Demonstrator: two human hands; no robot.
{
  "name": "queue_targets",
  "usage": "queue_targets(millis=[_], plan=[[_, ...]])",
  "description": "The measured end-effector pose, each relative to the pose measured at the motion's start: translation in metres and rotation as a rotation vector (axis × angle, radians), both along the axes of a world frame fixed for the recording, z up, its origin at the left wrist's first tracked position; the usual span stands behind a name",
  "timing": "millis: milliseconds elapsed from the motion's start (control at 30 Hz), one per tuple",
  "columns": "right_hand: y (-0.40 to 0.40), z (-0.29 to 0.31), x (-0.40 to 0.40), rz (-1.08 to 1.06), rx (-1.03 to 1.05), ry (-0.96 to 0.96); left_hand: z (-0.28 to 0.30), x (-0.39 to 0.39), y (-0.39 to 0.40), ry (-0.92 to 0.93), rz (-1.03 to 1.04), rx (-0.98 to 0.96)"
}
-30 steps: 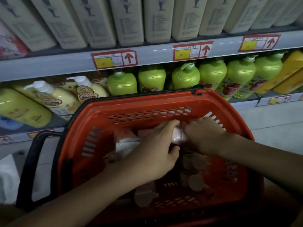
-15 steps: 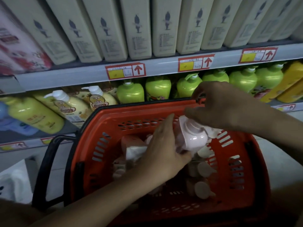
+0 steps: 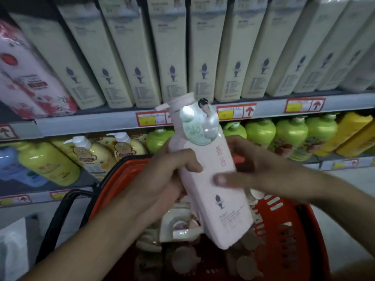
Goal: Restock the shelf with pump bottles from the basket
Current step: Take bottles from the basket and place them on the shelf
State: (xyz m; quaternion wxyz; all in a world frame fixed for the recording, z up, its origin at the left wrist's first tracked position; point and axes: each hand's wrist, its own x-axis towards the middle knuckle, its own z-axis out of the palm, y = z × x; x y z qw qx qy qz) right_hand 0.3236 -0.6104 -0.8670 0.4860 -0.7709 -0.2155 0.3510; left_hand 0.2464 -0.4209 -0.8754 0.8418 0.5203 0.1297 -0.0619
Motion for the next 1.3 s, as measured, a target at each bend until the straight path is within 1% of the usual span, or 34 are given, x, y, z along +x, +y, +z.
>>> queue_targets(millis=[133,200,233,300,367,400,500,600,700,833,900,967,1033,1100,1167,1200,1233,1267,1300], plan=[[0.015,0.004,-0.007,-0.080,0.143,0.067,0.013,-0.003,0.020,-0.038,-0.012,-0.087],[0.020,0.008,-0.012,-0.065,0.205,0.065,0.017,-0.007,0.023,-0.064,0.028,-0.076],[0.020,0.009,-0.015,-0.076,0.225,0.030,0.018,-0.008,0.023,-0.081,0.054,-0.047],[0.022,0.016,-0.022,-0.146,0.253,-0.079,0.022,-0.012,0.024,-0.124,0.115,0.091],[0.025,0.022,-0.027,-0.254,0.283,-0.230,0.026,-0.024,0.026,-0.163,0.156,0.314],[0.026,0.025,-0.028,-0.318,0.314,-0.276,0.028,-0.032,0.026,-0.175,0.151,0.417],[0.027,0.031,-0.030,-0.444,0.429,-0.314,0.035,-0.053,0.017,-0.211,0.137,0.593],[0.030,0.043,-0.042,-0.465,0.498,-0.288,0.053,-0.056,0.006,-0.287,0.266,0.771],[0.030,0.066,-0.051,-0.473,0.532,-0.336,0.077,-0.053,-0.001,-0.313,0.344,0.837],[0.029,0.098,-0.053,-0.511,0.593,-0.353,0.116,-0.050,0.001,-0.378,0.320,0.895],[0.028,0.112,-0.050,-0.477,0.622,-0.322,0.134,-0.046,0.002,-0.379,0.293,0.890],[0.023,0.138,-0.052,-0.438,0.634,-0.354,0.157,-0.039,0.001,-0.429,0.302,0.868],[0.016,0.156,-0.048,-0.424,0.637,-0.427,0.174,-0.032,-0.004,-0.492,0.303,0.877],[0.023,0.172,-0.046,-0.496,0.671,-0.512,0.188,-0.022,-0.009,-0.569,0.284,0.872],[0.037,0.182,-0.046,-0.633,0.595,-0.777,0.202,-0.013,-0.014,-0.625,0.261,0.911],[0.041,0.190,-0.047,-0.699,0.553,-0.883,0.211,-0.008,-0.016,-0.639,0.267,0.926],[0.041,0.201,-0.042,-0.755,0.584,-0.944,0.220,-0.002,-0.018,-0.654,0.287,0.937],[0.039,0.210,-0.028,-0.743,0.624,-0.969,0.228,0.007,-0.019,-0.667,0.319,0.954],[0.035,0.220,-0.012,-0.671,0.641,-0.963,0.236,0.016,-0.020,-0.673,0.351,0.976]])
